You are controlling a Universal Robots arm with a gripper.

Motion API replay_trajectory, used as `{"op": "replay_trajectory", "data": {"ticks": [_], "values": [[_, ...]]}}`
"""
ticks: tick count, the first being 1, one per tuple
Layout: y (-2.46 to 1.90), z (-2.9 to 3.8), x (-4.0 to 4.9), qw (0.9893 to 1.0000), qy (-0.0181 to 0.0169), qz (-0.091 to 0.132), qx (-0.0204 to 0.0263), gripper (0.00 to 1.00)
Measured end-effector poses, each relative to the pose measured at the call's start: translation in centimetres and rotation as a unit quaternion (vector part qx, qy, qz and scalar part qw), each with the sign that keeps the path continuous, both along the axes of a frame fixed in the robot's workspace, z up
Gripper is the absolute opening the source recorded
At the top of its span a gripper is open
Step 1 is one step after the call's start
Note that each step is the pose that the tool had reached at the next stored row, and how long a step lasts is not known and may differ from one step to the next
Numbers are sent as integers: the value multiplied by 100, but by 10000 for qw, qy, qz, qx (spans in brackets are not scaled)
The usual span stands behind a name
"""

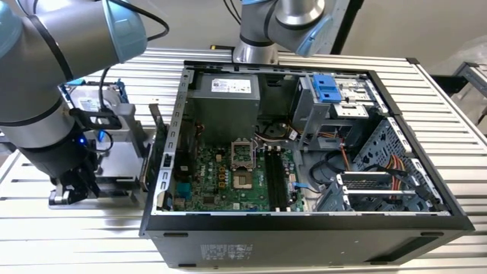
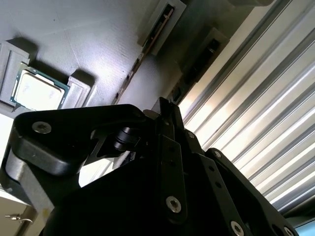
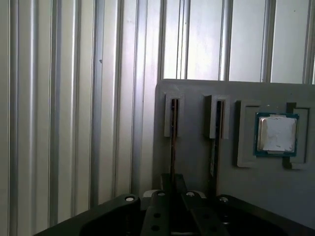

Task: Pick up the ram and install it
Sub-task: 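Pick up the ram and move it above insertion slot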

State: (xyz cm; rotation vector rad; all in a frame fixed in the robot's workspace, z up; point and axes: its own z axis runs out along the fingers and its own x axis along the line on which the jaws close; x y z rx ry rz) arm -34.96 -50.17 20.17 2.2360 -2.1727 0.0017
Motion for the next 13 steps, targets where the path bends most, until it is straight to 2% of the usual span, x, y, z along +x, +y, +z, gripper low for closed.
{"op": "replay_trajectory", "data": {"ticks": [7,13], "values": [[0,61,0,10000,0,0,0,0],[0,87,0,10000,0,0,0,0]]}}
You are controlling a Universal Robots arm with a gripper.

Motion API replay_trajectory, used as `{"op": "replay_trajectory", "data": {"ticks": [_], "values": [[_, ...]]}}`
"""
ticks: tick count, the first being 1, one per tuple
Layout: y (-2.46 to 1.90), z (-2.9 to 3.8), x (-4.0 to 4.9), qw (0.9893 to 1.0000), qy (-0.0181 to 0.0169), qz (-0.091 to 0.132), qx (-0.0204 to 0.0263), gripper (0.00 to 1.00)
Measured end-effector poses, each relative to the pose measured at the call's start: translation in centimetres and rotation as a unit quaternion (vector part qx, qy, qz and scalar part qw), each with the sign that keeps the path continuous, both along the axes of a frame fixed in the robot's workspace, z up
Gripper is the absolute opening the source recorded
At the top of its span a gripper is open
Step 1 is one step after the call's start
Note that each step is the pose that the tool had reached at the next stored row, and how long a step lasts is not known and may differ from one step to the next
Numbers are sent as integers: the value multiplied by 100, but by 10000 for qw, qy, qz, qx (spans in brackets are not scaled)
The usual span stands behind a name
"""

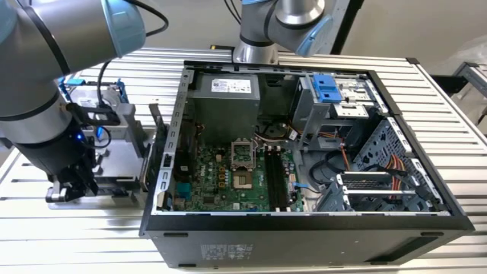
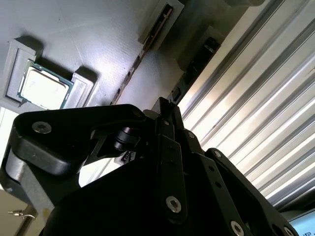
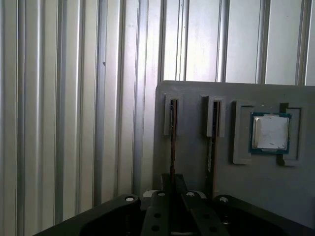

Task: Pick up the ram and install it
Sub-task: 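Pick up the ram and move it above insertion slot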

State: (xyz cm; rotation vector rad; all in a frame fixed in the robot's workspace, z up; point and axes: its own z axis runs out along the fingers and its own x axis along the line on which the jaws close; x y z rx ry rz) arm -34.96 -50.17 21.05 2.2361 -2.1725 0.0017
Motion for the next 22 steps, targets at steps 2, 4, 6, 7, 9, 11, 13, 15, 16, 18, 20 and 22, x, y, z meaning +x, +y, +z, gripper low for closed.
{"op": "replay_trajectory", "data": {"ticks": [2,4,6,7,9,11,13,15,16,18,20,22], "values": [[0,7,1,10000,0,1,0,0],[0,16,0,10000,0,0,0,0],[0,23,0,10000,-1,-1,0,0],[0,28,0,10000,0,-1,0,0],[0,36,0,10000,-1,-1,0,0],[0,47,-1,10000,0,0,0,0],[0,52,0,10000,-1,0,0,0],[0,58,1,10000,-1,1,0,0],[0,60,1,10000,-1,1,0,0],[0,64,0,10000,-1,0,1,0],[1,68,-1,10000,-1,-1,1,0],[0,73,-1,10000,0,-1,0,0]]}}
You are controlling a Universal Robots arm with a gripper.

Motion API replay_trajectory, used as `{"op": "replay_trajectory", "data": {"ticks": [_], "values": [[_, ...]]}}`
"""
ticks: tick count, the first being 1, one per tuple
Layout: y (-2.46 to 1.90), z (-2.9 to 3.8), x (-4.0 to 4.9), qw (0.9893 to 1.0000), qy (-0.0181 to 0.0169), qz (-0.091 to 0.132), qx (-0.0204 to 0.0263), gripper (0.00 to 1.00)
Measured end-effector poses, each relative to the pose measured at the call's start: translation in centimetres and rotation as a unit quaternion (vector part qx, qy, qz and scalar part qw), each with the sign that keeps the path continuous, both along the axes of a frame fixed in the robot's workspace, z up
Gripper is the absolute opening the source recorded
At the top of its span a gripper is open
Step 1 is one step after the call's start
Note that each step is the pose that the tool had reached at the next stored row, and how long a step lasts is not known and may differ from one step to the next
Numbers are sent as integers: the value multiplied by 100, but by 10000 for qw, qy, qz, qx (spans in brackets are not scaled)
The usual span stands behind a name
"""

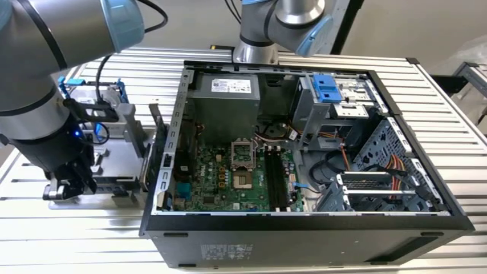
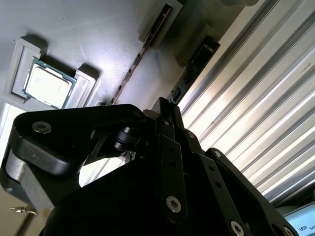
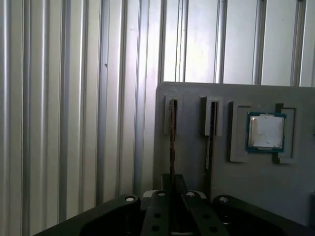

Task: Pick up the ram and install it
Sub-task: 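Pick up the ram and move it above insertion slot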

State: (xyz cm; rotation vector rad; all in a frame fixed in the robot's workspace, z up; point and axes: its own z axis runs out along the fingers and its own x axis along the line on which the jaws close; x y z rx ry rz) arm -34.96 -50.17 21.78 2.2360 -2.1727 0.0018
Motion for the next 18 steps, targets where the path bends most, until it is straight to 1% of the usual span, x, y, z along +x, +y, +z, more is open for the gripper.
{"op": "replay_trajectory", "data": {"ticks": [18], "values": [[0,43,0,10000,1,-3,-1,0]]}}
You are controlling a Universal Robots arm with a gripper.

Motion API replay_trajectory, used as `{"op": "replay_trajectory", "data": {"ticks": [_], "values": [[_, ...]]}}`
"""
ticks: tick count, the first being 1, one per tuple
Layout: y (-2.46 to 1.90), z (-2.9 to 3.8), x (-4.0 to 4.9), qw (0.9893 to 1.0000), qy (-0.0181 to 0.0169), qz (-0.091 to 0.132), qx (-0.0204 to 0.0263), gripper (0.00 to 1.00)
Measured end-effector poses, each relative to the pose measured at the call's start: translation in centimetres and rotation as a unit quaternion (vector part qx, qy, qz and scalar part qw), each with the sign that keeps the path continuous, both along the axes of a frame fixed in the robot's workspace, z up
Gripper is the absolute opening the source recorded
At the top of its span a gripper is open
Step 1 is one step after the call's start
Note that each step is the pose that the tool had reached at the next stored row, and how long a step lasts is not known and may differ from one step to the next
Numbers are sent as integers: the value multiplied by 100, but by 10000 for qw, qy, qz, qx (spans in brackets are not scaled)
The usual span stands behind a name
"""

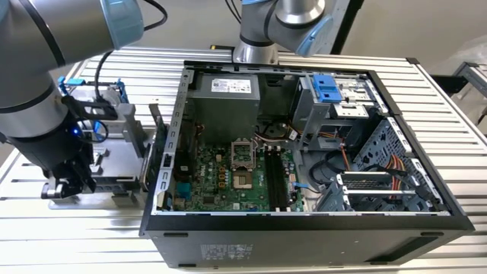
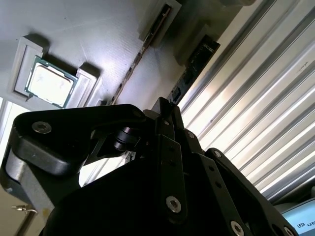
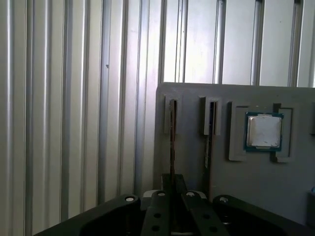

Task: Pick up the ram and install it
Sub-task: 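Pick up the ram and move it above insertion slot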

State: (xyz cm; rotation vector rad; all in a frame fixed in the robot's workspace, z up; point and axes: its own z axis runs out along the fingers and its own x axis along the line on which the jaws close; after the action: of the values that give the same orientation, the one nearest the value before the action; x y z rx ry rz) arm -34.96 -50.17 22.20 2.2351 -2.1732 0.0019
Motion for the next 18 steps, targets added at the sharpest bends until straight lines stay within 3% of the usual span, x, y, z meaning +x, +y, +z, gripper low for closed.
{"op": "replay_trajectory", "data": {"ticks": [18], "values": [[0,112,1,10000,-1,-59,1,0]]}}
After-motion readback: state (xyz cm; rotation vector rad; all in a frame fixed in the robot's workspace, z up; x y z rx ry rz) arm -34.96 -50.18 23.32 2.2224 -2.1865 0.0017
